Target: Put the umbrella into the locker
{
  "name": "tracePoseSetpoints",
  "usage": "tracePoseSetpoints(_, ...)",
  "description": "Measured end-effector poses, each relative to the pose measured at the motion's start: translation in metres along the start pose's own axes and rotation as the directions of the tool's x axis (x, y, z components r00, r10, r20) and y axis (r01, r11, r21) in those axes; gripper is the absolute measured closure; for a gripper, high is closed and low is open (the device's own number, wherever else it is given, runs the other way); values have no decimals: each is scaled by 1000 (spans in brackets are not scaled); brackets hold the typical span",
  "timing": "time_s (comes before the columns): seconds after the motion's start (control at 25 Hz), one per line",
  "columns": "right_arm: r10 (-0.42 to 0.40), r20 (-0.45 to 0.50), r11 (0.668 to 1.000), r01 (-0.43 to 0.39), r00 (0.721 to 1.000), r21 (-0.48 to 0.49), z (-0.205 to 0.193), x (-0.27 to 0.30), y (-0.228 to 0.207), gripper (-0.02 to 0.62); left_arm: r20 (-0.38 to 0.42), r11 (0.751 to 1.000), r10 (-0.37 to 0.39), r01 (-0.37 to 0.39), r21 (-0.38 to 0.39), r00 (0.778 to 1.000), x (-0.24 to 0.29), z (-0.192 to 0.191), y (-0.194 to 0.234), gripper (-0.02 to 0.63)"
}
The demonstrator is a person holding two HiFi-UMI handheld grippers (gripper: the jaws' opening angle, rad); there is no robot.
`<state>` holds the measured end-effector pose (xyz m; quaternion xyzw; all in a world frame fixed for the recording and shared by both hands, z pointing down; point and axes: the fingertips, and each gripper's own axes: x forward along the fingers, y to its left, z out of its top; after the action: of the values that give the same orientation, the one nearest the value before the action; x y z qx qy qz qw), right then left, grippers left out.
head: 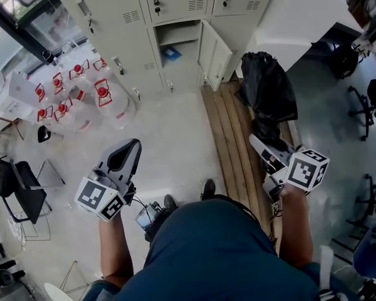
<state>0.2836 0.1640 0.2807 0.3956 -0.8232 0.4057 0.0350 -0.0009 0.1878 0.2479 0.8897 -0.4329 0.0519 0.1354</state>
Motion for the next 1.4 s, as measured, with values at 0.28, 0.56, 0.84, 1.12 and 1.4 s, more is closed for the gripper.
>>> tracePoseSetpoints(0.28, 56, -21, 998, -56, 998, -8, 25, 13, -20, 403, 0, 997, 72, -72, 4, 997, 17, 10, 1, 588)
tracePoseSetpoints(0.56, 28, -36, 999, -29, 999, -16, 30, 37, -38, 403, -24, 998, 38, -37, 48, 999, 36, 2, 10, 588)
tracePoseSetpoints(0.84, -57, 81, 997, 52, 995, 59, 47, 66, -11, 403, -14, 997, -78, 78, 29, 997, 57, 31, 96, 588)
tracePoseSetpoints(1.12, -143, 128, 989, 135, 981, 66, 57, 92, 12, 403, 20, 985, -168, 168, 34, 986, 82, 61, 153, 588)
tracePoseSetpoints(1.4, -182, 143, 981, 171, 973, 89, 50, 101, 28, 403, 34, 980, -195, 193, 41, 980, 83, 75, 182, 588)
